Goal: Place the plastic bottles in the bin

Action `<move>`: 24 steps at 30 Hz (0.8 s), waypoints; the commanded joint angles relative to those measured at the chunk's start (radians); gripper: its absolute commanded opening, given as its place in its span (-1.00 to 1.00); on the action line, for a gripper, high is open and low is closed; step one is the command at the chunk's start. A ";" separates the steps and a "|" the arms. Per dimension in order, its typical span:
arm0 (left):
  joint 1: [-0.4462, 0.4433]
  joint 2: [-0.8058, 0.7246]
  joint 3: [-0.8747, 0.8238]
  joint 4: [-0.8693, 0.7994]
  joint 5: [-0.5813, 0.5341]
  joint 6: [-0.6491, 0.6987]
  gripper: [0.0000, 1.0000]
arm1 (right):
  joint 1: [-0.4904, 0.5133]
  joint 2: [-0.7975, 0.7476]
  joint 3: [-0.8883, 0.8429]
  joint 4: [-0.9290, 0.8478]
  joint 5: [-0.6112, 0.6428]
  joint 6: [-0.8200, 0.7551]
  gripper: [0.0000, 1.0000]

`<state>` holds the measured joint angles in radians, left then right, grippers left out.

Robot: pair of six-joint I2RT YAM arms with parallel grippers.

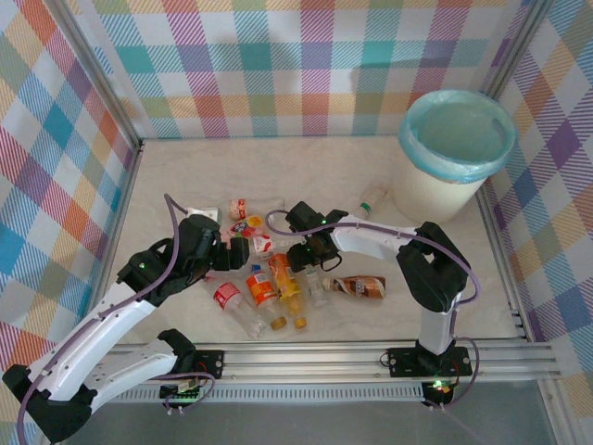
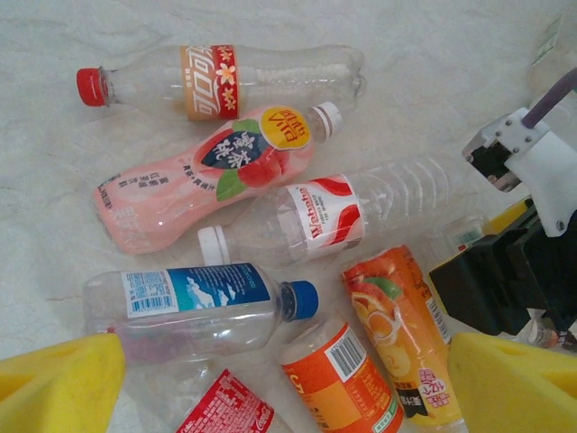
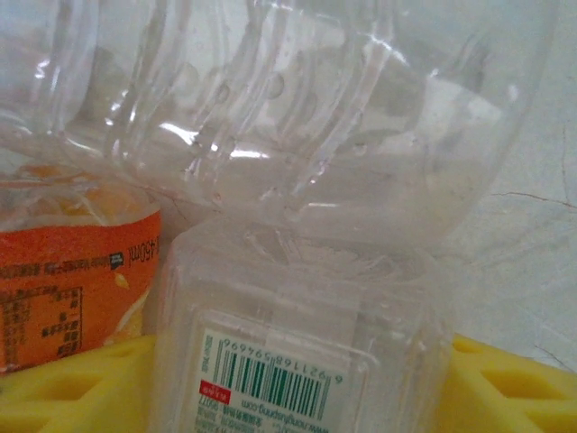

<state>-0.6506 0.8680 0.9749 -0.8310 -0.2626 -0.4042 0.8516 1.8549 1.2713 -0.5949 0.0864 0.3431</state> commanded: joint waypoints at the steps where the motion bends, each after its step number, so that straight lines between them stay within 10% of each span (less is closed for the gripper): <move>1: 0.011 0.013 0.054 0.038 -0.003 -0.010 0.84 | 0.004 -0.058 -0.013 0.000 0.003 -0.009 0.27; 24: 0.011 0.271 0.411 0.203 0.070 0.107 0.77 | -0.074 -0.406 0.175 -0.074 0.120 -0.196 0.01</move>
<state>-0.6506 1.0969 1.3209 -0.6846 -0.2359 -0.3370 0.8085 1.4971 1.3808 -0.6605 0.1711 0.2157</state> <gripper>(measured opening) 0.884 0.575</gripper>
